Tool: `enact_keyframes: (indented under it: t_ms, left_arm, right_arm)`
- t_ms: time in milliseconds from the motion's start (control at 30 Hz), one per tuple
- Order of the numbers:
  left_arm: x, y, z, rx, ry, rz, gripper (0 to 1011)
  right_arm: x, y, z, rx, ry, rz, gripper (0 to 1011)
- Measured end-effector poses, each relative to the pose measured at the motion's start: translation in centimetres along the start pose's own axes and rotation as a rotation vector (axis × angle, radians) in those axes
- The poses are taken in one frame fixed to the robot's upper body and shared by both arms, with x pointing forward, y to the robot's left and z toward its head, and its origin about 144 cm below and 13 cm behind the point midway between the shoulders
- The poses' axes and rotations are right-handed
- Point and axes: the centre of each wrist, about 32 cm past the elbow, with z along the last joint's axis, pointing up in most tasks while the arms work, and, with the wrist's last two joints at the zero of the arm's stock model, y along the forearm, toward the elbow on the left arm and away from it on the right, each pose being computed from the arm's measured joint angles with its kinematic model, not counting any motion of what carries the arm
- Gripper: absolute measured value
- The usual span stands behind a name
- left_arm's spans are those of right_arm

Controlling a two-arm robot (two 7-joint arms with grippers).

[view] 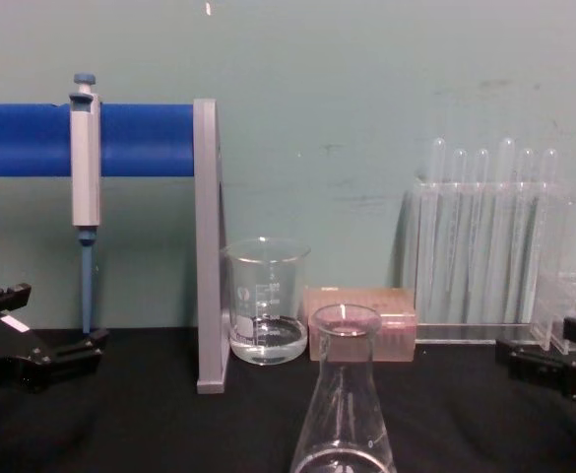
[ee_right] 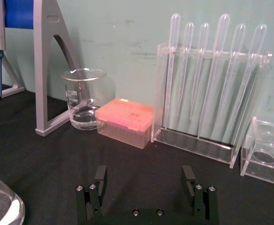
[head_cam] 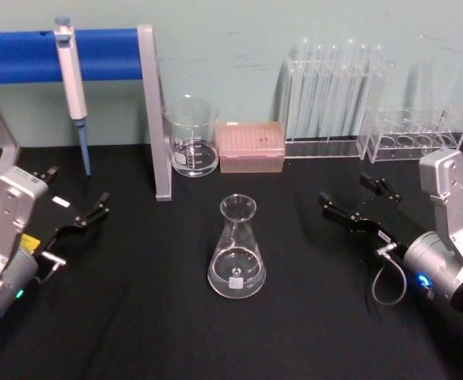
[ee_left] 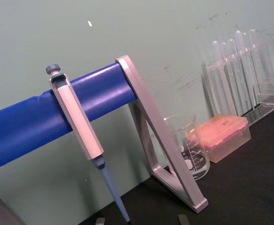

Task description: Grasp the erlenmeyer flask with one hand, shake it three times, then place it back.

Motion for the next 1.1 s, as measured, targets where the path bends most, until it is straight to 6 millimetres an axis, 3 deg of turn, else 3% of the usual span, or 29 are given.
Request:
enact_keyframes:
  t_ms: [1100]
  left_arm:
    - [0.0, 0.0, 0.0, 0.0, 0.0, 0.0, 1001]
  right_arm:
    - [0.04, 0.25, -0.04, -0.017, 0.004, 0.009, 1002]
